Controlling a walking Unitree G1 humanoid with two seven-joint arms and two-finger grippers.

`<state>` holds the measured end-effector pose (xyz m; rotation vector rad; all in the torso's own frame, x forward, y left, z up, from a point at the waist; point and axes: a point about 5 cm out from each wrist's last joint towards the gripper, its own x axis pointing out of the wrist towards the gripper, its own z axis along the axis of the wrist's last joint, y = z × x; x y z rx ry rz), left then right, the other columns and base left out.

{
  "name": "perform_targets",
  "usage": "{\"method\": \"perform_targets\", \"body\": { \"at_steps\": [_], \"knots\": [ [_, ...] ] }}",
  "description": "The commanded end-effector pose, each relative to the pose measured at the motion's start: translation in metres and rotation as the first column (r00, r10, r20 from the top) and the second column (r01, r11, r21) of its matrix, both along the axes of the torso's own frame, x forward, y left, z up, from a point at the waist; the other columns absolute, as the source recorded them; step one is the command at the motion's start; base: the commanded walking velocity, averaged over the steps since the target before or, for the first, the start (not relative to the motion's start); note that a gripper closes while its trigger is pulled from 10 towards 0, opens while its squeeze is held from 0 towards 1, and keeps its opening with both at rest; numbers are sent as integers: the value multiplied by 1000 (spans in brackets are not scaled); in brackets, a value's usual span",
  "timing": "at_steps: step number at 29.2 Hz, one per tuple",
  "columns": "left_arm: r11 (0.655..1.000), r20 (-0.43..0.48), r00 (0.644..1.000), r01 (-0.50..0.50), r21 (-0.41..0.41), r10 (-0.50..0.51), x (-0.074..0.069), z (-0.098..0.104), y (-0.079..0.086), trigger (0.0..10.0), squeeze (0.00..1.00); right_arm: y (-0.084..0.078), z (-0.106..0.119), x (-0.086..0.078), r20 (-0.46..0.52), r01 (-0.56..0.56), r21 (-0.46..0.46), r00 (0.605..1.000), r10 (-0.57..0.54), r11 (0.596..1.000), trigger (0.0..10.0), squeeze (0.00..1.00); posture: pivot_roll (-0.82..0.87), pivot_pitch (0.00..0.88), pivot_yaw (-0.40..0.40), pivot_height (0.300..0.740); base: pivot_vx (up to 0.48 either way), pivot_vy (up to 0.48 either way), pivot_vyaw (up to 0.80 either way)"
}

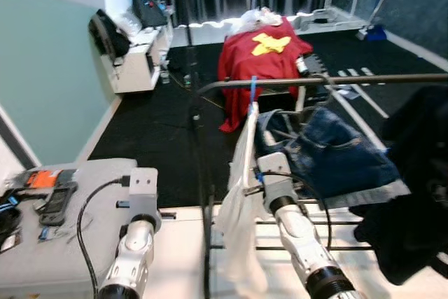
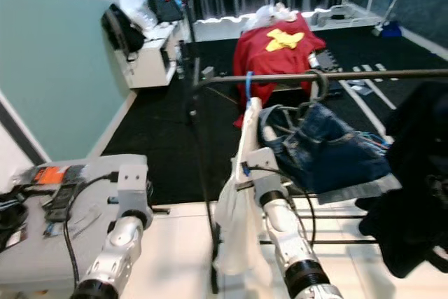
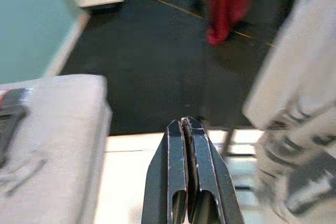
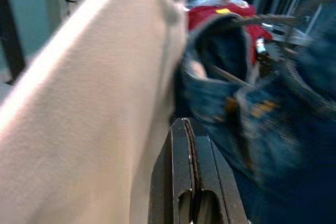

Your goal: Hang hanger

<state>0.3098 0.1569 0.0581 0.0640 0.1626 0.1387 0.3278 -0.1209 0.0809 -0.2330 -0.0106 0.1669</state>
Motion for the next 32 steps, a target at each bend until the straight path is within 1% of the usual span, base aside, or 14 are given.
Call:
{"method": "perform_targets", "body": {
  "at_steps": [1,3,7,10,14,16,17,19,20,23,24,25,30,32],
  "knots": [
    [1000,-41,999,-22,-5,22,-4,-8,9,10000,0,9,0,-2,1,-25,22,1000,25,999,10000,0,-84,0,24,740,0,480,0],
    [1000,-38,999,-15,-16,14,-4,-8,8,10000,0,10,0,-2,0,-26,24,1000,26,999,10000,0,-86,0,25,740,0,480,0],
    [1000,-33,999,16,27,-15,-3,-6,5,10000,0,10,2,-3,13,-22,29,1000,22,999,10000,0,-86,0,26,740,0,0,0],
    [999,-9,1000,19,32,-19,-3,-3,3,10000,0,11,11,-2,61,-32,17,998,31,999,10000,0,-89,0,28,740,0,0,0],
    [1000,-11,1000,18,14,-18,-4,-5,2,10000,0,12,19,0,109,-28,8,994,27,1000,10000,0,-96,0,32,740,0,0,0],
    [1000,-8,1000,17,8,-17,-5,-5,2,10000,0,11,31,2,173,17,21,985,-21,1000,10000,0,-95,0,31,740,0,0,0],
    [1000,-8,1000,17,8,-17,-5,-5,2,10000,0,11,31,2,173,17,21,985,-21,1000,10000,0,-95,0,31,740,0,0,0],
    [1000,-5,1000,17,9,-17,-5,-5,3,10000,0,13,41,1,239,19,-18,971,-15,1000,10000,0,-96,0,33,740,0,0,0],
    [1000,-5,1000,18,7,-18,-6,-5,3,10000,0,12,45,1,269,52,-59,963,-34,997,10000,0,-100,0,36,740,0,0,0],
    [999,-16,999,32,19,-32,-5,-6,3,10000,0,7,53,5,281,125,-80,955,-98,989,10000,0,-101,0,41,740,0,0,0],
    [999,-22,999,33,24,-32,-5,-7,3,10000,0,6,58,7,278,129,-53,954,-110,990,10000,455,-105,0,47,740,0,0,0],
    [999,-25,999,34,28,-33,-6,-8,3,10000,0,5,64,9,278,123,-35,954,-109,992,10000,1000,-108,0,50,740,0,0,0],
    [999,-26,999,36,28,-35,-7,-10,4,10000,0,4,83,13,301,116,-15,948,-106,993,10000,1000,-113,0,51,740,0,0,0],
    [999,-14,999,45,28,-45,-7,-8,2,10000,0,0,95,17,312,142,-46,942,-121,989,10000,1000,-113,0,50,740,0,0,0]
  ]
}}
